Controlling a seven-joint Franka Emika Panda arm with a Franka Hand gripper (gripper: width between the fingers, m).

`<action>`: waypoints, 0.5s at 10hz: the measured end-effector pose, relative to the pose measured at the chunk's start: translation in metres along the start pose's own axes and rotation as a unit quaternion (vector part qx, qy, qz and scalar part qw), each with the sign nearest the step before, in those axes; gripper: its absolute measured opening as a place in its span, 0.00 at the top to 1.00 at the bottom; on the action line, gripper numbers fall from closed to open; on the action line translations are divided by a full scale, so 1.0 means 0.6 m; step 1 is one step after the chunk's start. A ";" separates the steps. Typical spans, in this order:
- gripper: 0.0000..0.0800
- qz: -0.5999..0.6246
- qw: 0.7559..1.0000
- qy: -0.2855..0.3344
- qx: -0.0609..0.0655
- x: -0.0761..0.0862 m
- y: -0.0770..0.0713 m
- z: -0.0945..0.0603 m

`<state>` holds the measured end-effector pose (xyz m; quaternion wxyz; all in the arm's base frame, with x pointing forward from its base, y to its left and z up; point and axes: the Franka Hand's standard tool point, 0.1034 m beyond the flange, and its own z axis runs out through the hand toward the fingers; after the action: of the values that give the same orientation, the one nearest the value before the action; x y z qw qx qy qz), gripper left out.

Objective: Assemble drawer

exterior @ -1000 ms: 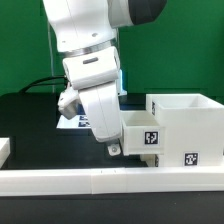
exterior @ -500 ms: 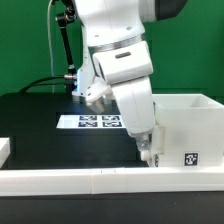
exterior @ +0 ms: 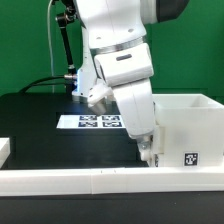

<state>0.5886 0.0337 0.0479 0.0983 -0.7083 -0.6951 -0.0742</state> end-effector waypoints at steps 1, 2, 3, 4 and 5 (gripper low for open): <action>0.19 -0.007 1.000 -0.007 -0.001 0.004 0.001 0.000; 0.19 -0.009 1.000 -0.014 -0.001 0.004 0.001 -0.001; 0.19 -0.008 1.000 -0.015 0.000 0.002 0.001 -0.001; 0.19 -0.003 1.000 -0.015 -0.002 -0.009 0.001 -0.006; 0.19 -0.006 1.000 -0.016 0.004 -0.035 -0.003 -0.008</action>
Offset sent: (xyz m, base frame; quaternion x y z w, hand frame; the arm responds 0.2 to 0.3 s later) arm -0.0081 -0.0078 0.0110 0.0042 0.0062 0.0031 1.0000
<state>0.5863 0.0120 0.0478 0.0893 -0.7049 -0.7010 -0.0607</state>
